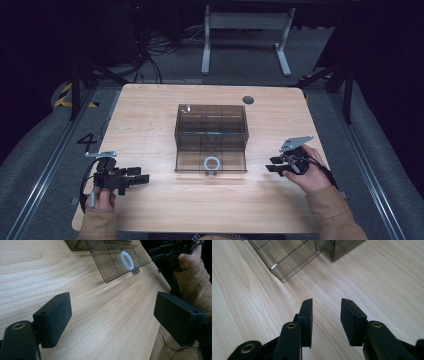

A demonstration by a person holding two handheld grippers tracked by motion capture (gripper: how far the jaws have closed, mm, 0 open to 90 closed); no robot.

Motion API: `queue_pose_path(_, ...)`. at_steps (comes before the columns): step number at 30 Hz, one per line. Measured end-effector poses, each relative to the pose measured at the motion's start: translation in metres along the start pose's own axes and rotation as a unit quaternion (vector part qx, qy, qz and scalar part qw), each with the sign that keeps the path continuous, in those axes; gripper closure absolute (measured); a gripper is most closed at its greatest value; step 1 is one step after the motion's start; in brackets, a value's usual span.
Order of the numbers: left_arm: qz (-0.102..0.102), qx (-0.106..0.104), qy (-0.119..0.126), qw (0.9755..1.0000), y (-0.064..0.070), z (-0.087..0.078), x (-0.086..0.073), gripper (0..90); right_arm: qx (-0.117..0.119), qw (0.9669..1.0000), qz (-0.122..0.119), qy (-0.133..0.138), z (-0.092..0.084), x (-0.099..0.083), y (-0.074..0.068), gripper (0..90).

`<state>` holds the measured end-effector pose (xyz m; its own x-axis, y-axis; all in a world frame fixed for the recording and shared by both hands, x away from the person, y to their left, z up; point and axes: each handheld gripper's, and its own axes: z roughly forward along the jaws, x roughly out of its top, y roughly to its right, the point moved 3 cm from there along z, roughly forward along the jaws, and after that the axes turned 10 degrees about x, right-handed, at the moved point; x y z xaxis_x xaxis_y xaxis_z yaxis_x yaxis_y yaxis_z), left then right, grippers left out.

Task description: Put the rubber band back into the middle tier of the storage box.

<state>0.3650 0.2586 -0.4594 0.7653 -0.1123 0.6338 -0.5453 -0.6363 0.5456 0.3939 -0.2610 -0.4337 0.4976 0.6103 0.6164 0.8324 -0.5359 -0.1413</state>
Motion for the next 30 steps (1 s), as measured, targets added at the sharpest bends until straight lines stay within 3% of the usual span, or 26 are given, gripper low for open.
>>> queue_pose_path(21,0.003,-0.002,0.0,1.0,0.001,0.001,0.001,15.5,-0.028,0.9991,0.006,0.03,0.013,-0.029,-0.009,59.4)
queue_pose_path(28,0.001,-0.002,-0.002,1.0,0.001,0.002,0.001,15.5,-0.023,0.9992,0.01,0.03,0.016,-0.031,-0.011,58.4)
queue_pose_path(30,0.002,0.0,-0.002,1.0,0.001,0.002,0.001,15.5,-0.024,0.9987,0.017,0.042,0.015,-0.03,-0.009,57.7)
